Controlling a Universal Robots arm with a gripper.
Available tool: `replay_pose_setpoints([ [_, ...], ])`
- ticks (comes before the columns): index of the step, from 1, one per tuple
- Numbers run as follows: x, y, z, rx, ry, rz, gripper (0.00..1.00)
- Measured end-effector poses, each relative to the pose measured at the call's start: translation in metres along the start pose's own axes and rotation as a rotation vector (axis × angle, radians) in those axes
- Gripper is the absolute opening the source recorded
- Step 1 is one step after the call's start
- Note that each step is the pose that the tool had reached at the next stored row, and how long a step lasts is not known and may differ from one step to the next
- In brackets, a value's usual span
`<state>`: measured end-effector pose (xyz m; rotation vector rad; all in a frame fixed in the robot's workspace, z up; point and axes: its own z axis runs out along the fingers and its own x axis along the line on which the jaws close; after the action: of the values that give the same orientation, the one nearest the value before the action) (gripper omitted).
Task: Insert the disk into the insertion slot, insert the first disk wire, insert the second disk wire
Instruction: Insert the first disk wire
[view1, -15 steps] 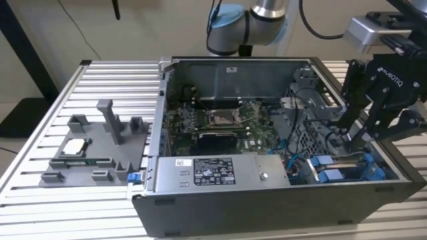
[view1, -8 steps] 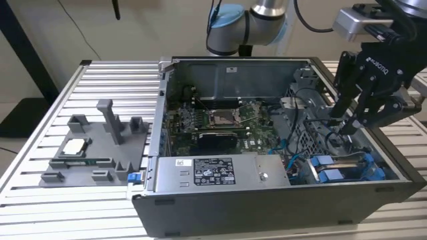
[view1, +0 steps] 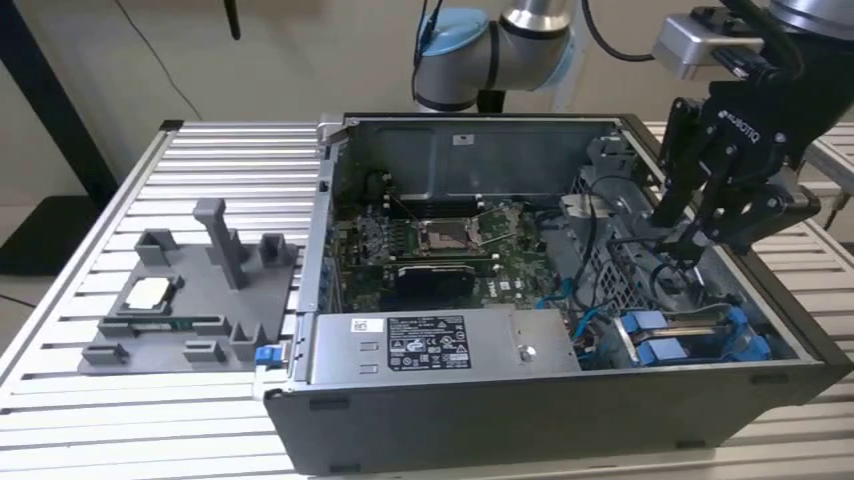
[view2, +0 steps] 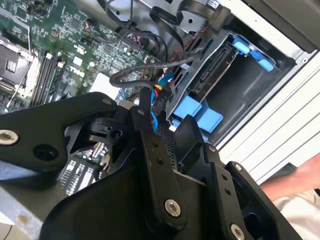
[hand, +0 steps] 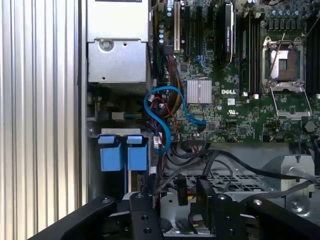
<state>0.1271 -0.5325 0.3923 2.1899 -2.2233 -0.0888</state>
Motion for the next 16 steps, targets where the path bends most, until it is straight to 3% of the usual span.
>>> replay_pose_setpoints([
  [5, 0.0000, -0.0006, 0.0080, 0.0000, -0.0033, 0.000, 0.47],
  [8, 0.0001, -0.0008, 0.0102, -0.0002, -0.0126, -0.001, 0.47],
  [11, 0.0000, -0.0009, 0.0106, -0.0004, -0.0273, -0.001, 0.38],
  [12, 0.0000, -0.0009, 0.0106, -0.0004, -0.0289, -0.002, 0.26],
  [16, 0.0000, -0.0009, 0.0107, -0.0005, -0.0294, -0.002, 0.19],
])
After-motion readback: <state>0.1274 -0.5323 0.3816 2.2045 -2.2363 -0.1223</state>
